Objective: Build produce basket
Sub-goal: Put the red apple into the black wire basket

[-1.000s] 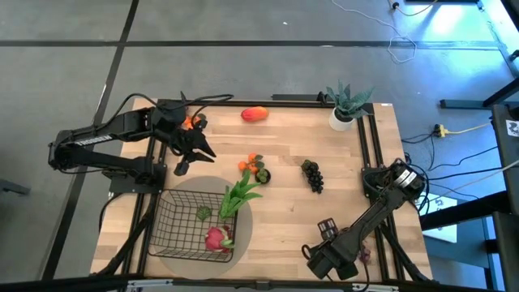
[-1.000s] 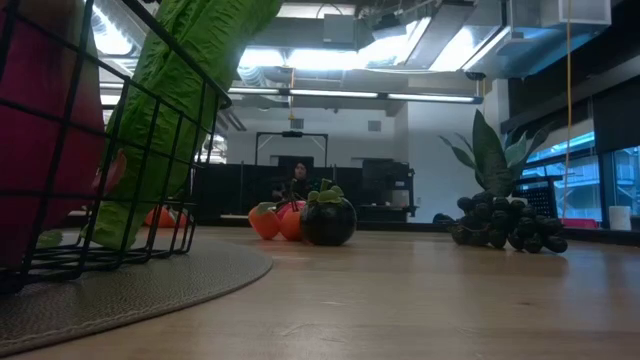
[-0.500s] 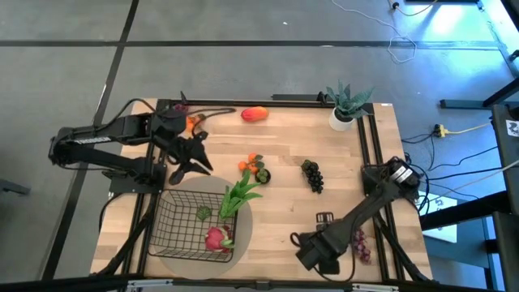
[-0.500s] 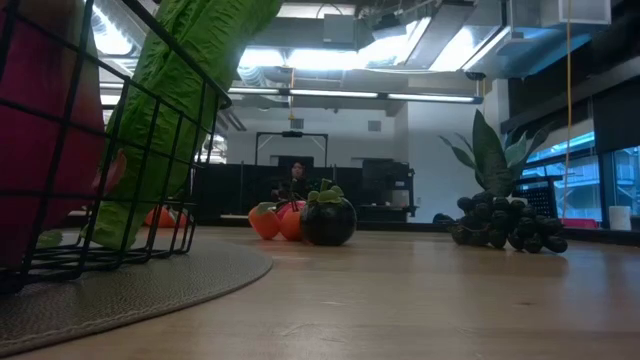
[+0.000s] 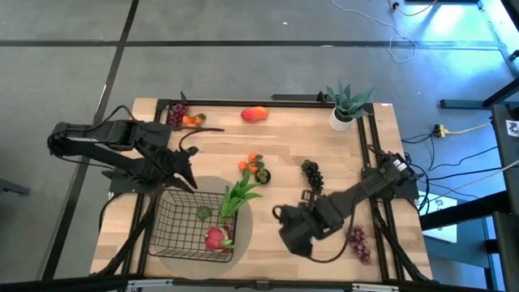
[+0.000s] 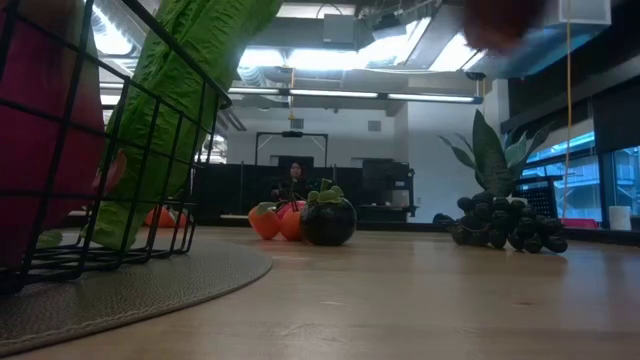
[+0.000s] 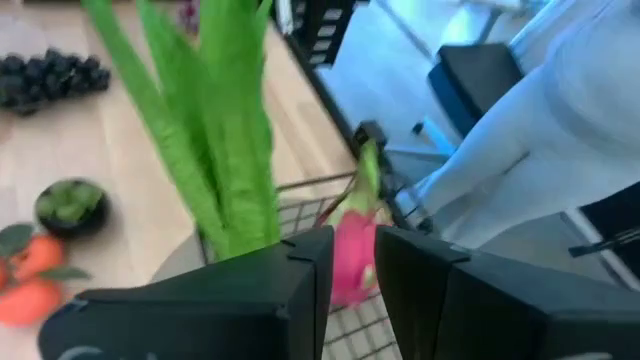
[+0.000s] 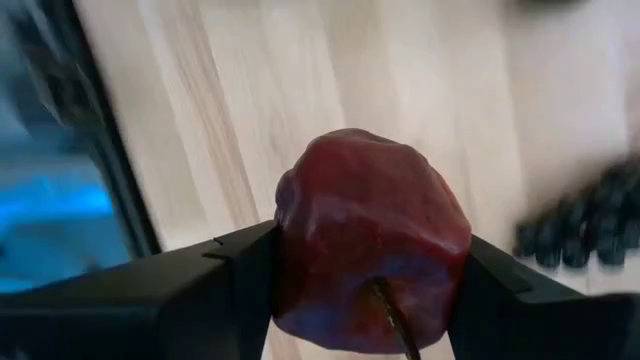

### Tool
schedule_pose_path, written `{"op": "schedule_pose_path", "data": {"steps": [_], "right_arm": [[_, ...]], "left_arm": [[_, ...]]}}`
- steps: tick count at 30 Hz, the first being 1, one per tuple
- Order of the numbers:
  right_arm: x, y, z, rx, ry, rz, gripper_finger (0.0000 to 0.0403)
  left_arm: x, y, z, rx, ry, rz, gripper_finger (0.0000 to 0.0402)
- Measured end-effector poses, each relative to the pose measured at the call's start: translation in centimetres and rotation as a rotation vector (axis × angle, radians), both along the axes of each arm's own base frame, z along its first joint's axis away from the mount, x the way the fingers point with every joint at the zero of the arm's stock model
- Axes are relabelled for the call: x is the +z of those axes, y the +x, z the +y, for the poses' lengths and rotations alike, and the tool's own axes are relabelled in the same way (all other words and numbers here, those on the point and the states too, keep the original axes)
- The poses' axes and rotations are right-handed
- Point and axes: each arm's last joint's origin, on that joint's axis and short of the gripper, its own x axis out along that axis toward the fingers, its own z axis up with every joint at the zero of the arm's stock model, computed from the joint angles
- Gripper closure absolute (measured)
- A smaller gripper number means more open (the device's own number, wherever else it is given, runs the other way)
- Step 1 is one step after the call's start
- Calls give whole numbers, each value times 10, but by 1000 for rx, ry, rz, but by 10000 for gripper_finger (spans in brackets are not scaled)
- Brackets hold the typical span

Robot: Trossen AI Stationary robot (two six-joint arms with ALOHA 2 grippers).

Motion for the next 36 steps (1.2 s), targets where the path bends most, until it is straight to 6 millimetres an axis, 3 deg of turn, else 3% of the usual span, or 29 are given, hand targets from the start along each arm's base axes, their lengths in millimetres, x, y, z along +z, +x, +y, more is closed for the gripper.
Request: {"op": "schedule_pose_path", "data": {"steps": [7,18,30,36], "right_arm": [[52,13,-18,2,34,-212,204],[110,32,-20,141,205,-617,205],[116,86,-45,205,226,-944,205],[93,122,-52,242,182,-1011,205]], "left_arm": [[9,-23,-5,-14,-37,-52,335],[8,-42,-4,23,1,-35,335],[7,-42,-5,11,3,-24,335],[7,-43,-6,-4,3,-26,335]]}}
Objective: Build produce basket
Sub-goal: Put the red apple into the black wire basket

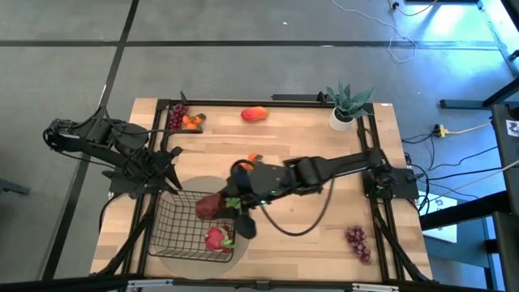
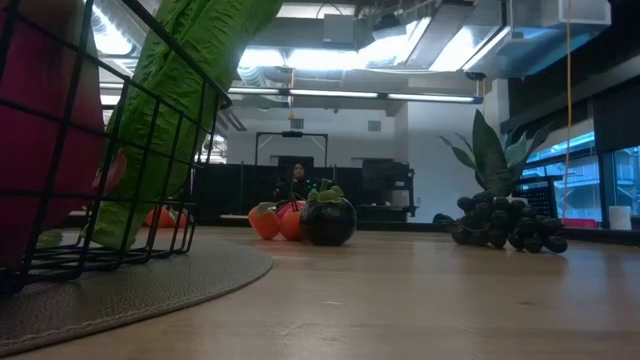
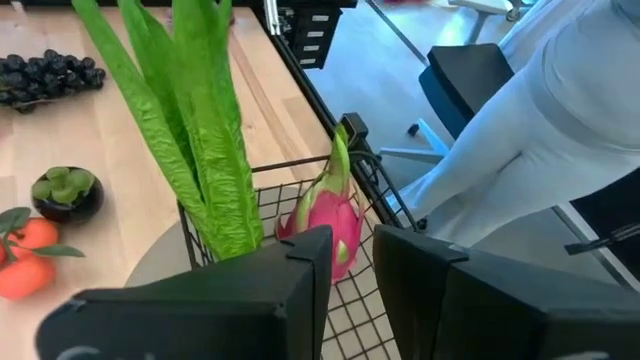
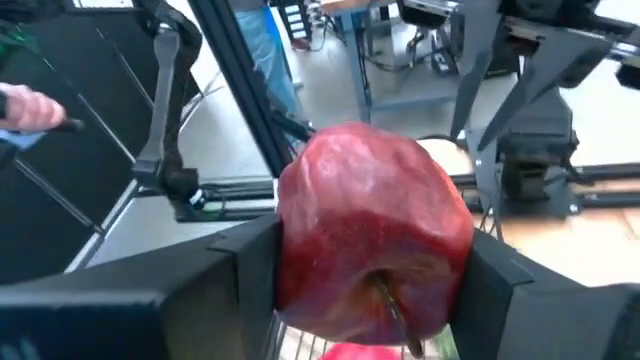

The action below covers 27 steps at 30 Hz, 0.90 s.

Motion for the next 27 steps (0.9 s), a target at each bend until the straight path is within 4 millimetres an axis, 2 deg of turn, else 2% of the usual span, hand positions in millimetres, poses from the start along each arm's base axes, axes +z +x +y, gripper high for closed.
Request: {"op": "schedule_pose_path", "data": {"steps": [5,15,23,27], "right_arm": [[-24,25,1,20,-13,-32,205],[-84,63,8,30,-73,-8,205],[-123,78,12,48,-130,53,205],[-133,80,12,44,-147,87,205]], "left_arm": [[0,-2,1,0,-1,-2,335],[5,-21,5,-2,-18,-60,335],[7,-28,6,0,-27,-82,335],[7,-28,7,0,-27,-83,335]]}}
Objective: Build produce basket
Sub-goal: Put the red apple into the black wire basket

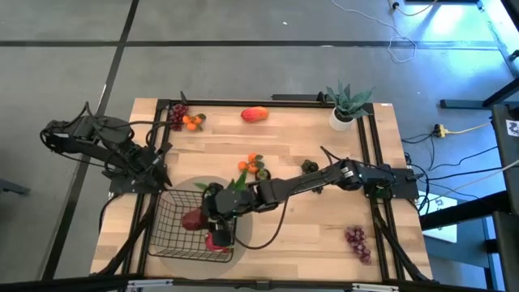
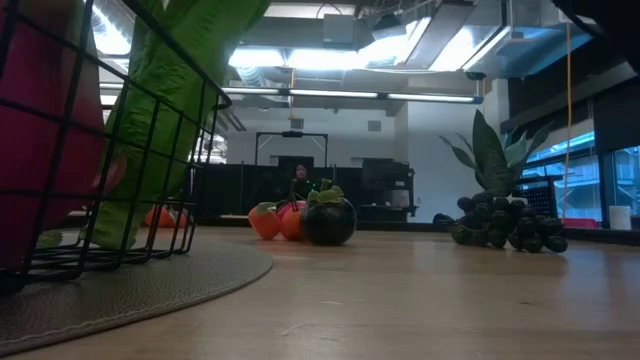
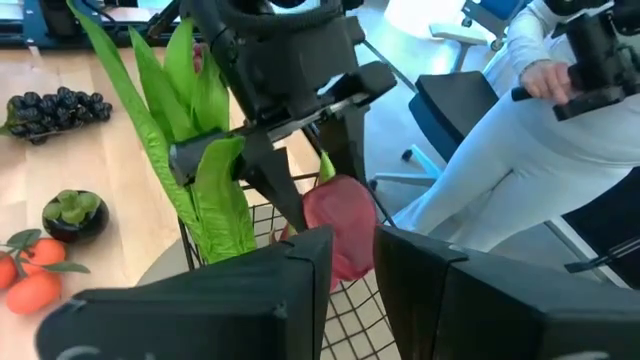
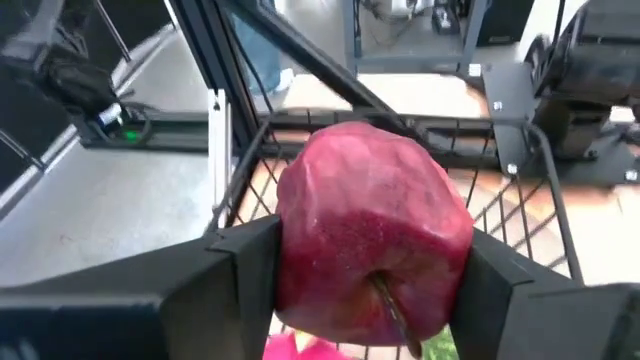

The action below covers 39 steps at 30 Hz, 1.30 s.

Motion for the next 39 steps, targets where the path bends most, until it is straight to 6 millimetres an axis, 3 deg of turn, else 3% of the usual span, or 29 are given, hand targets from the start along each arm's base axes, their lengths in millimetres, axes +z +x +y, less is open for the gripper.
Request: {"op": "schedule_pose_path", "data": {"steps": [6,20,30,39], "right_arm": [[4,-3,3,5,2,-1,205],[47,-25,7,-88,-36,-56,205],[62,-41,18,-137,-92,-53,205],[61,-48,29,-209,-63,-25,205]], "left_arm": [[-1,0,0,2,2,6,335],[-7,0,0,10,28,82,335],[-10,-1,1,10,36,110,335],[-11,-2,1,23,47,122,335]]}}
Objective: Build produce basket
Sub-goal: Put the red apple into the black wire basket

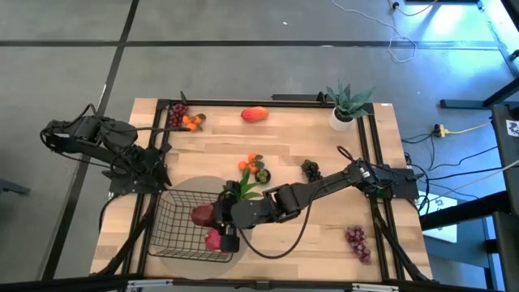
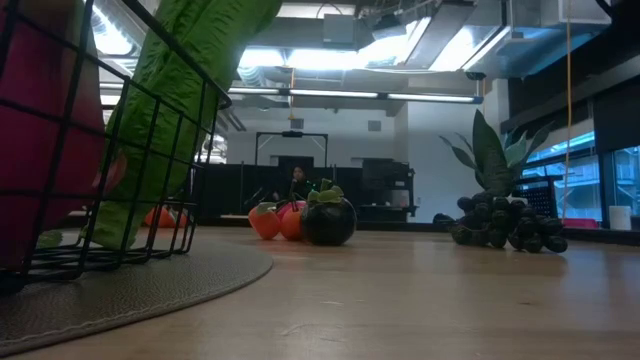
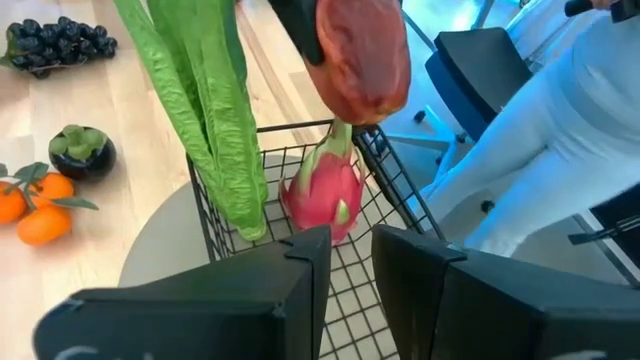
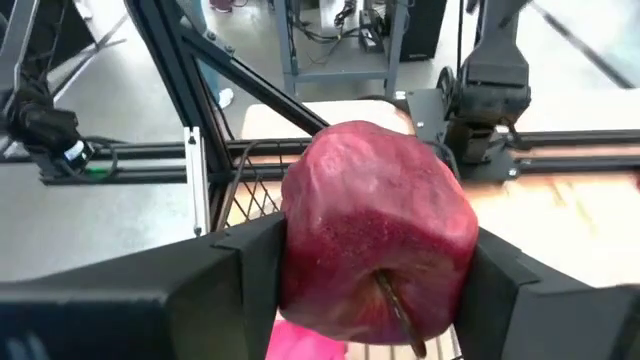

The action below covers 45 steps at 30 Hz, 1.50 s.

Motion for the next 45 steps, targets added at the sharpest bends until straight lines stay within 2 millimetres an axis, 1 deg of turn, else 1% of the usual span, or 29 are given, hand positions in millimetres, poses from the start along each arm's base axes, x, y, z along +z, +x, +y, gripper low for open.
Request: {"op": "schedule_pose_path", "data": {"steps": [4,12,18,22,28,33,38,39,45], "right_arm": [[0,-2,6,0,14,-4,205],[-1,-9,28,-40,208,-3,205],[-8,-15,47,-37,270,22,205],[-11,-18,55,-33,284,40,205],[-27,-11,55,-54,273,68,205],[-23,-6,43,-64,247,45,205],[-7,-5,38,-46,237,-21,205],[-2,-6,38,-39,235,-38,205],[16,-15,35,-62,202,-87,205]], "left_arm": [[-1,0,0,-1,2,9,335],[-6,-5,-2,-87,-33,87,335],[-5,-8,-2,-140,-4,52,335],[-5,-7,-2,-147,8,45,335],[-5,-7,-2,-146,8,45,335],[-5,-7,-2,-143,10,45,335],[-5,-7,-2,-143,10,44,335],[-5,-7,-2,-143,10,44,335],[-6,-8,-2,-143,12,53,335]]}}
